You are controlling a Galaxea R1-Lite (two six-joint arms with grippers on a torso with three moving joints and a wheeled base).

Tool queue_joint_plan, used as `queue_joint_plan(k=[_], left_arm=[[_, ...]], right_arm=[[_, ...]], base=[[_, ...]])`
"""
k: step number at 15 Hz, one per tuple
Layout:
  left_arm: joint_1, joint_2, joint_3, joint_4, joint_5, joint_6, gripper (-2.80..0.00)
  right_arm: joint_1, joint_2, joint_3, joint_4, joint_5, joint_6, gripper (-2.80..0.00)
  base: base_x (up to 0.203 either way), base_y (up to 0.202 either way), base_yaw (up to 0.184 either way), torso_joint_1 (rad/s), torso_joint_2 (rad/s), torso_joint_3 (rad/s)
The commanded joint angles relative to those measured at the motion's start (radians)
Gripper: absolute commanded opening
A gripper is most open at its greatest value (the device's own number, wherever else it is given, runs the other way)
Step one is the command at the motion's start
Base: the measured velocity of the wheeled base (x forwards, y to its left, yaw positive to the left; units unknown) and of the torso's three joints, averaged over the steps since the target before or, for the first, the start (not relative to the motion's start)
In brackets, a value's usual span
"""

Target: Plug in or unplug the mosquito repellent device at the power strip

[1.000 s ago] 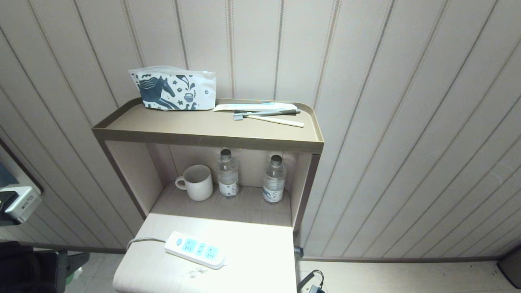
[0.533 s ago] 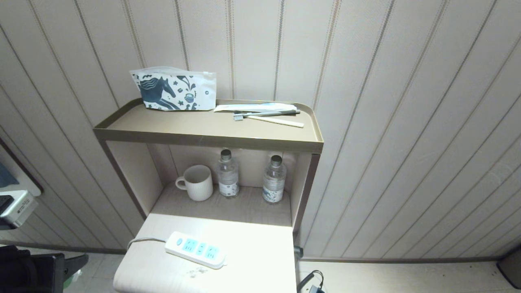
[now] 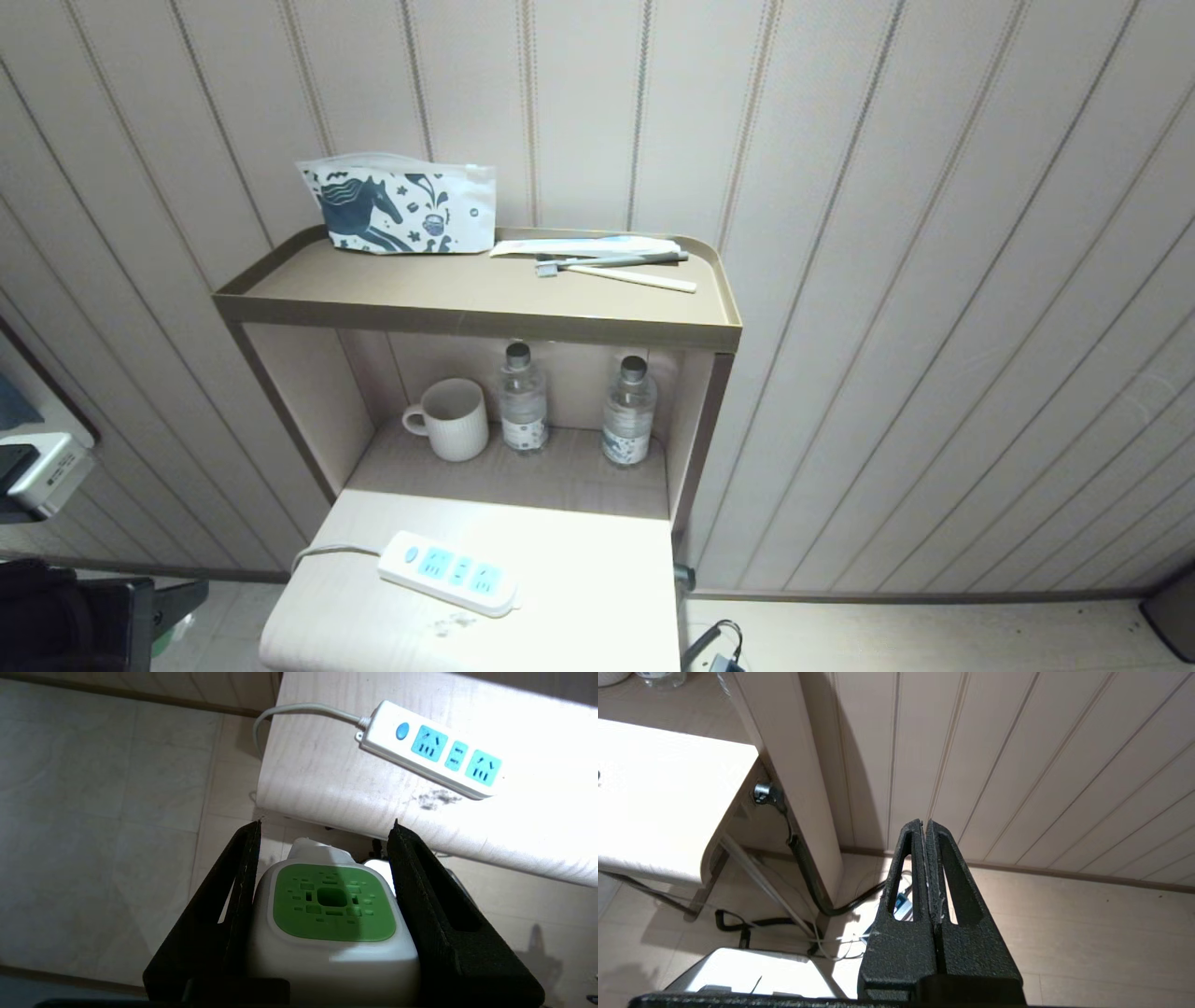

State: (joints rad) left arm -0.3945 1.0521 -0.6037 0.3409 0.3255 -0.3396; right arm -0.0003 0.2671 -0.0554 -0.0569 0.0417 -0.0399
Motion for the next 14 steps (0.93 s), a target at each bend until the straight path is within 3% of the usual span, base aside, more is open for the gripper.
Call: queue_joint_plan(k=[1, 3, 6, 14], left_arm=[[0.0, 0.01, 0.004, -0.013, 0.001, -0.003, -2.8], [-0.001, 0.018, 0.011, -0.064, -0.006, 0.004, -2.8], [-0.001, 0.026, 0.047, -0.139, -0.011, 0.023, -2.8], [-0.001, 0.007, 0.104, -0.176, -0.025, 0.05, -2.8]], right_arm=[[0.005, -0.153, 0.025, 0.034, -0.005, -0.007, -2.8], [0.002, -0.26, 0.038, 0.06, -0.017, -0.013, -2.8], [0.0, -0.258, 0.055, 0.054, -0.049, 0.029, -2.8], [0.002, -0.258, 0.055, 0.054, -0.043, 0.031, -2.8]], base=[[0.0, 0.0, 0.0, 0.0, 0.0, 0.0], [0.0, 0.0, 0.0, 0.0, 0.0, 0.0], [0.0, 0.0, 0.0, 0.0, 0.0, 0.0], [0.0, 0.0, 0.0, 0.0, 0.0, 0.0]])
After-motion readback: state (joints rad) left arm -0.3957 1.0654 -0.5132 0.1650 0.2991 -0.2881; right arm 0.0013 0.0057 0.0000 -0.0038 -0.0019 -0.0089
